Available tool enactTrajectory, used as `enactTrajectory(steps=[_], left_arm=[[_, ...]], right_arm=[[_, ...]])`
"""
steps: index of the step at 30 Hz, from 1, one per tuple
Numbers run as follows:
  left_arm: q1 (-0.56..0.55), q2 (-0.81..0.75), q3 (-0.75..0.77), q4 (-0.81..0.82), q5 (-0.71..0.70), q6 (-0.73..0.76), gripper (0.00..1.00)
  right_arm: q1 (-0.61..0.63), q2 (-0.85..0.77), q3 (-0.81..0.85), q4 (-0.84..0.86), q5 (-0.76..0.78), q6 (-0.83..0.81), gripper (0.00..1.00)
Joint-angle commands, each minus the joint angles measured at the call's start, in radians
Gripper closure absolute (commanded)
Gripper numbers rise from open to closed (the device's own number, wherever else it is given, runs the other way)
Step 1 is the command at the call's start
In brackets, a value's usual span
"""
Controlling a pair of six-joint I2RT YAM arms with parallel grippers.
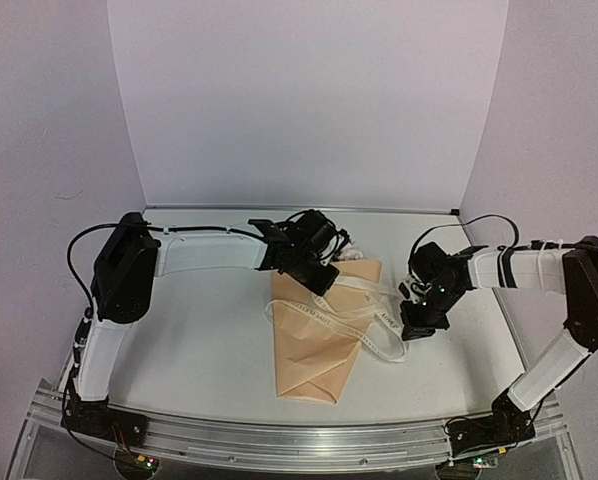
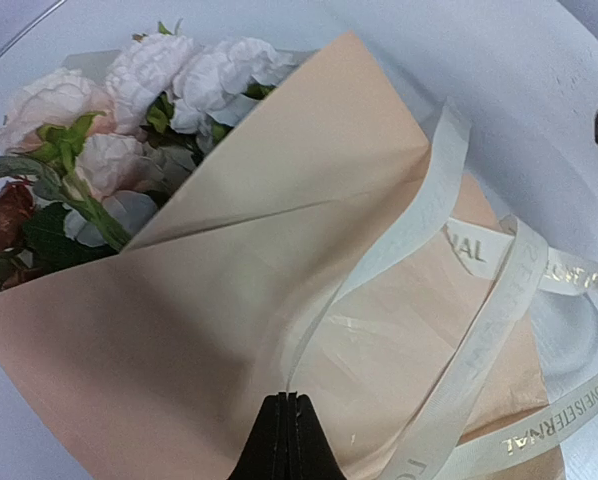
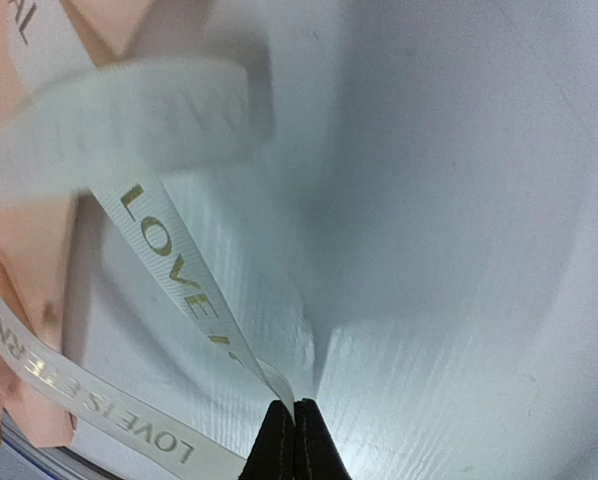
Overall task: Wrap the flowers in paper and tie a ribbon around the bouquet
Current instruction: Adjust the ribbon on the folded bouquet.
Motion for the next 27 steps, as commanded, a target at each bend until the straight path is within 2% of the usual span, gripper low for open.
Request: enactTrajectory(steps=[1, 8, 13, 18, 23, 24, 25, 27], left_arm=[[0.029, -0.091, -0.041, 0.098, -0.02, -0.075, 1.0], [0.043, -0.143, -0.123, 0.148, -0.027, -0.1, 1.0], [0.05, -0.179, -0.169, 0.167, -0.016, -0.111, 1.0], [0.05, -0.221, -0.223, 0.209, 0.015, -0.095, 1.0], [0.05, -0.286, -0.307, 0.308, 0.099, -0.054, 1.0], [0.05, -0.297, -0.322, 0.326, 0.122, -0.044, 1.0], [0.05, -0.305, -0.336, 0.339, 0.151, -0.032, 1.0], [0.05, -0.311, -0.345, 0.355, 0.21, 0.004, 1.0]], right_arm=[[0.011, -0.1, -0.046, -0.081, 0.08, 0.072, 1.0], [0.01, -0.214, -0.079, -0.152, 0.293, 0.218, 1.0], [0.01, -0.245, -0.068, -0.172, 0.471, 0.26, 1.0], [-0.001, -0.159, 0.054, -0.23, 0.551, 0.252, 1.0], [-0.065, 0.004, 0.196, -0.266, 0.513, 0.281, 1.0], [-0.081, 0.036, 0.219, -0.27, 0.49, 0.286, 0.98], [-0.093, 0.062, 0.241, -0.273, 0.457, 0.289, 0.9], [-0.104, 0.091, 0.282, -0.279, 0.403, 0.279, 0.68]])
